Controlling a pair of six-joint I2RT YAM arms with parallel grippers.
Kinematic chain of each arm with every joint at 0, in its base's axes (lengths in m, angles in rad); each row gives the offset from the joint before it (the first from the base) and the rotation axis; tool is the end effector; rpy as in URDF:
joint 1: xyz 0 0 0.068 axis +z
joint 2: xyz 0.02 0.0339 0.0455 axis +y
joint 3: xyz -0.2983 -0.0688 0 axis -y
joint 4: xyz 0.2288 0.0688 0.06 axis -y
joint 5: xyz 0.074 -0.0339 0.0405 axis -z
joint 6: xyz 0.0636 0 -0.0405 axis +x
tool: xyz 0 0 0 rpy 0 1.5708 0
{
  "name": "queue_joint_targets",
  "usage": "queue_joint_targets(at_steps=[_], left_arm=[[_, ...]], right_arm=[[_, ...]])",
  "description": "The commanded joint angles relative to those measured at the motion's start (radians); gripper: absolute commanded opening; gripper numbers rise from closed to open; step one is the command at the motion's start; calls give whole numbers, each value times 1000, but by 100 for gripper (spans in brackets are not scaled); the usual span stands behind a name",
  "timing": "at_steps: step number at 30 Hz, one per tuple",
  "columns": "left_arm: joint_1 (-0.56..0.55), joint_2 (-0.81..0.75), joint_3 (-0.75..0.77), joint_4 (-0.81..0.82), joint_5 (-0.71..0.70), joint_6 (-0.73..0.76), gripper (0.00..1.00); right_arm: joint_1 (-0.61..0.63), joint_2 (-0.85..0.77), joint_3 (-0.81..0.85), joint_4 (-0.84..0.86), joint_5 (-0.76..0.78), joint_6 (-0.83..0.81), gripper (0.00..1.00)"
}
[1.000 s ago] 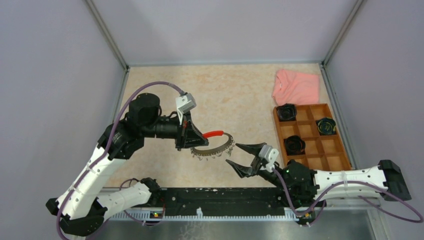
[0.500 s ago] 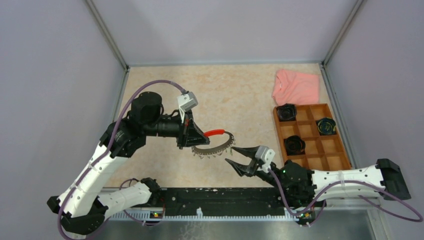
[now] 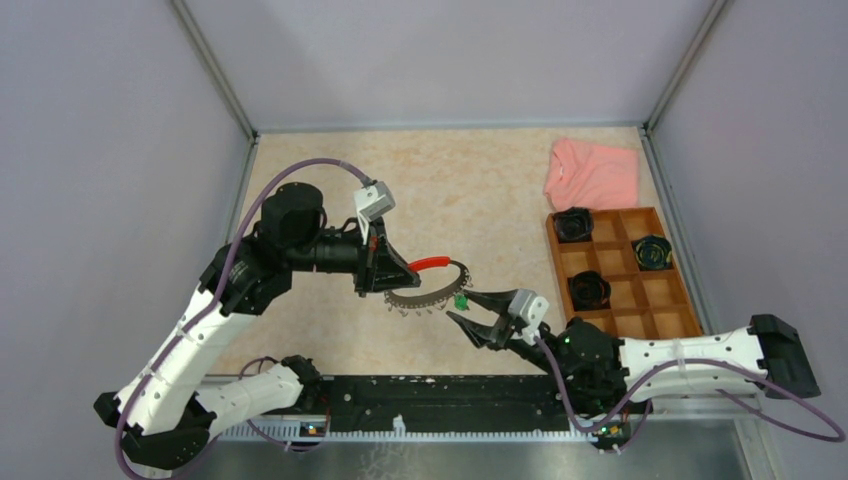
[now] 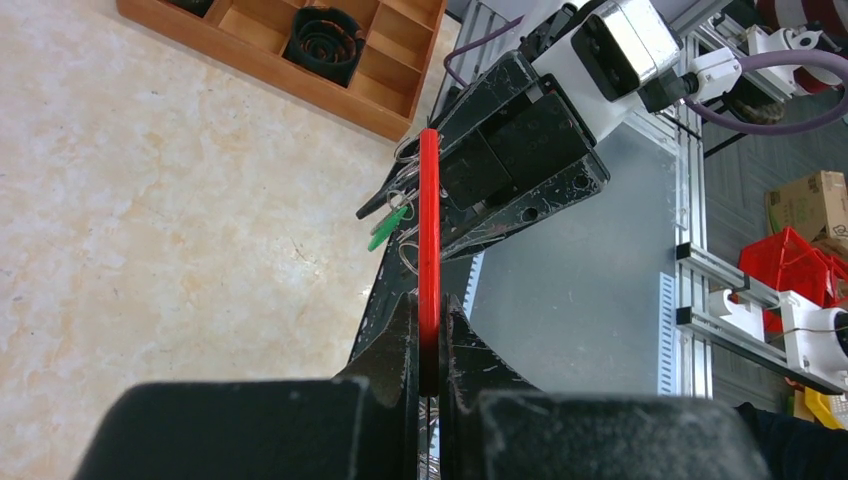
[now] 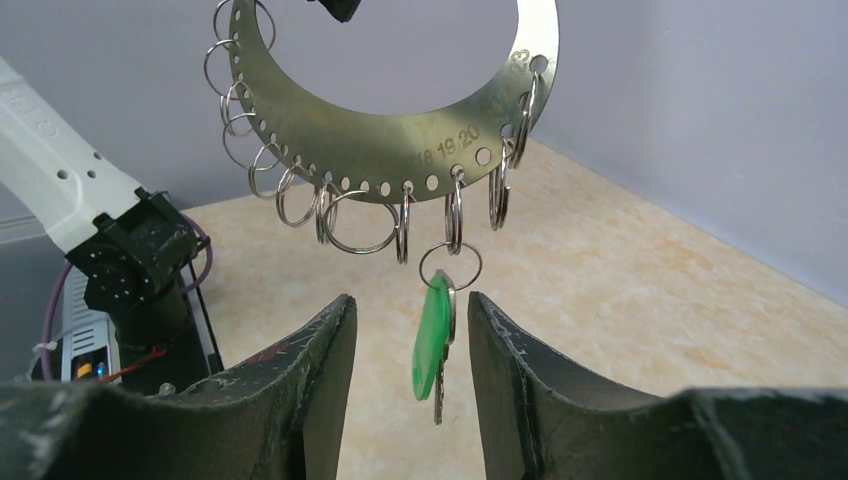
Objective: Remove the keys from the keyring
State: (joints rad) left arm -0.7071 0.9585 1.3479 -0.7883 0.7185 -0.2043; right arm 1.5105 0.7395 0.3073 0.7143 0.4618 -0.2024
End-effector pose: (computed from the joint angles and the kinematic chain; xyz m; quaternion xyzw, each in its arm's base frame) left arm 0.0867 -0.1291 0.4526 0.3823 0.7071 -0.4909 0.3359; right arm 0.0378 0.1563 0.3096 -0.3219 0.5213 0.3644 0.7013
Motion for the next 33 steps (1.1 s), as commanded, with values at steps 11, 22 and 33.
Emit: queue_joint_targets(at_steps=[11,22,33], left_arm=[[-5,-8,11,65,29,-22,0],[-6,-9,12,66,32,-28,0],[-11,-10,11,71,27,-35,0]], right_arm=[[15,33,58,62,-1,-20,38],[16,37,52,96,11,-29,37],[15,49,41,137,24,-35,31]])
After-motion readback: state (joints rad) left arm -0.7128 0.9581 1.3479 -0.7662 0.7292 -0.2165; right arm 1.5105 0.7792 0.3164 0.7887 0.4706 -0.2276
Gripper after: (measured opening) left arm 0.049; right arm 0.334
